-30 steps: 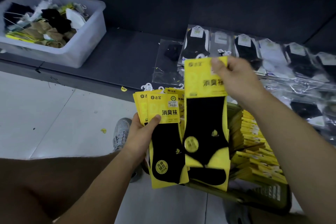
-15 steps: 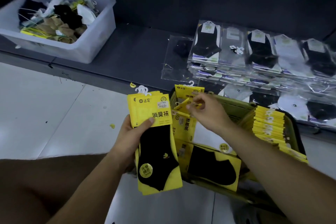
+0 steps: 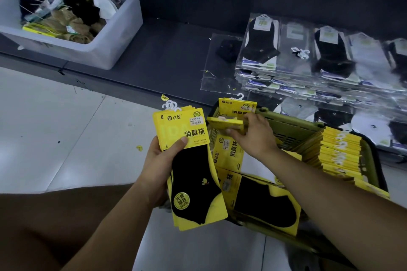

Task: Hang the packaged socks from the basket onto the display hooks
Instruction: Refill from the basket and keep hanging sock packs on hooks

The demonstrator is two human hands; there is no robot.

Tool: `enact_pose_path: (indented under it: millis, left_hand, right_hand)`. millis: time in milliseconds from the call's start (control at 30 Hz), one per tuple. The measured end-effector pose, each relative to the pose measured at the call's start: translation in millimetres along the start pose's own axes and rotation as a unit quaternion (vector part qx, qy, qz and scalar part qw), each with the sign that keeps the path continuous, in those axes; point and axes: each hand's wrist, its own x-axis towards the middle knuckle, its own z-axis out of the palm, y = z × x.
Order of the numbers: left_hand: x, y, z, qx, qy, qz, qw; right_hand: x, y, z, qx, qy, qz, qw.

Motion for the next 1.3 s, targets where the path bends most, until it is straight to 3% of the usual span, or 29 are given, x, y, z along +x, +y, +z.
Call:
enact_pose_path:
  millis: [200,333,700,867,1000,1133,1233,1300]
  left_hand:
    - [4,-2,6,0.012,0.000,0.005,1.000]
    - [5,-2,9,0.017,0.009,0.011,1.000]
    - [-2,8,35,0.045,0.034,0.119,0.991]
    - [-7,16,47,0.117,0.006,0.157,0.981]
    - [-7,23,56,0.170,-0.011,0.201,0.964]
    - [-11,19,65,0.211,-0.052,0.233,0.948]
    - [-20,15,75,0.167,-0.090,0.194,0.962]
    - [-28,13,78,0.125,-0.100,0.157,0.975]
  right_hand:
    - [-3,0,-6,0.009,-0.025,-0.039,0.999]
    - [-9,-8,-34,0.042,0.010,-0.070,0.997]
    - [-23,-57,-148,0.314,0.067,-0.066,0.945]
    - [-36,-52,-172,0.372,-0.013,-0.044,0.927]
    - [-46,-45,-189,0.359,-0.021,-0.020,0.933]
    - [-55,-48,-190,0.442,-0.098,-0.002,0.892]
    - [-61,-52,-168,0.504,-0.124,0.050,0.853]
    - [-62,-51,-154,0.511,-0.124,0.073,0.847]
